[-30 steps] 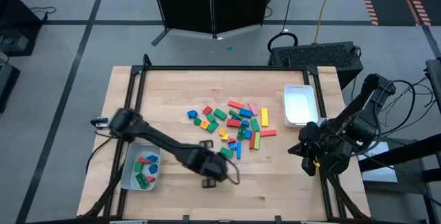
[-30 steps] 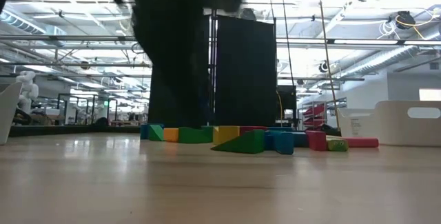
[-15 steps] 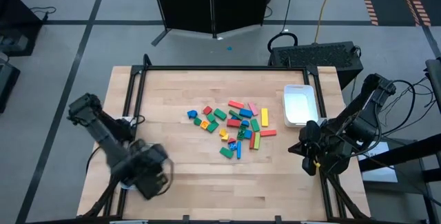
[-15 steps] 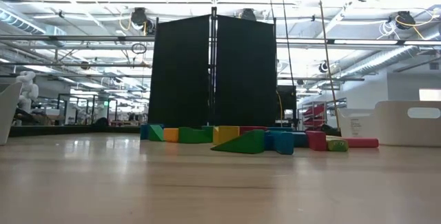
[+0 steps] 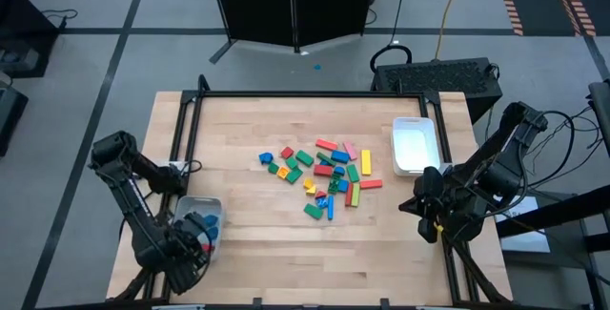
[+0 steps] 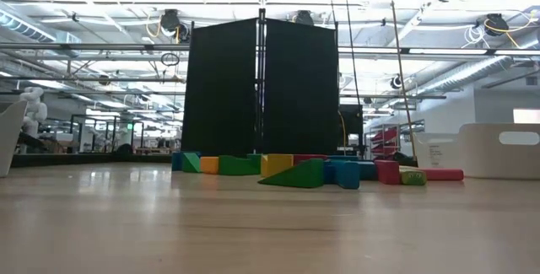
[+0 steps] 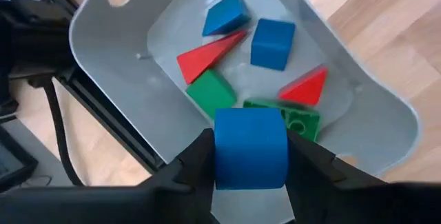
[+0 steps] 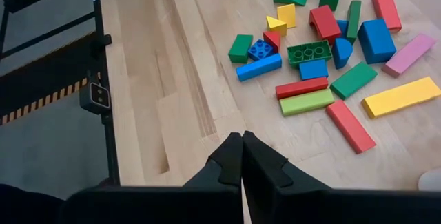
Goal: Sort blocks by size
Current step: Put the blue half cylindrical block into the gray bin, then put the green triangle block into the gray bin
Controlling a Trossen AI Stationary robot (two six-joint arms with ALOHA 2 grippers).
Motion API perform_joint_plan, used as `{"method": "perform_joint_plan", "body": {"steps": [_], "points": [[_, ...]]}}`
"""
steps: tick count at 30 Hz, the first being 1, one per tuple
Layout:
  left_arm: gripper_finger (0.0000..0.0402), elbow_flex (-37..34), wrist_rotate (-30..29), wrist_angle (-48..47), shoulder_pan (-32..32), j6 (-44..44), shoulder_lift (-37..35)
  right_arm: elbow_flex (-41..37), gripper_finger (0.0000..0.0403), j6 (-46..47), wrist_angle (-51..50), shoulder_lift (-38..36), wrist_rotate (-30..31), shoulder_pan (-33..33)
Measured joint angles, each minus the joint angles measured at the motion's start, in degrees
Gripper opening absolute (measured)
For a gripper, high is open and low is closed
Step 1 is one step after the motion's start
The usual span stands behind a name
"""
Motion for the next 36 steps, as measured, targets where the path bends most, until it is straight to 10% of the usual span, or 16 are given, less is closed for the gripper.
{"method": "perform_joint_plan", "body": {"steps": [10,15,20,26,36], "points": [[0.0249,-1.14,-2.26,-2.09,2.69,0.04,0.0,0.0,0.0,0.44,0.0,0.0,-0.02,0.0],[0.0252,-1.22,-20.66,5.2,10.07,1.26,-0.04,0.0,0.0,0.92,0.0,0.0,0.02,0.0],[0.0252,-1.71,-36.06,29.09,21.09,30.21,-0.09,0.0,0.0,0.9,-0.02,0.0,0.0,0.0],[0.0253,-5.05,-29.82,59.42,33.82,67.49,1.58,0.0,0.0,1.01,0.0,0.0,0.0,0.0],[0.0253,-6.49,-8.16,74.13,43.32,89.24,9.66,0.0,0.0,1.24,0.0,0.0,0.0,0.0]]}}
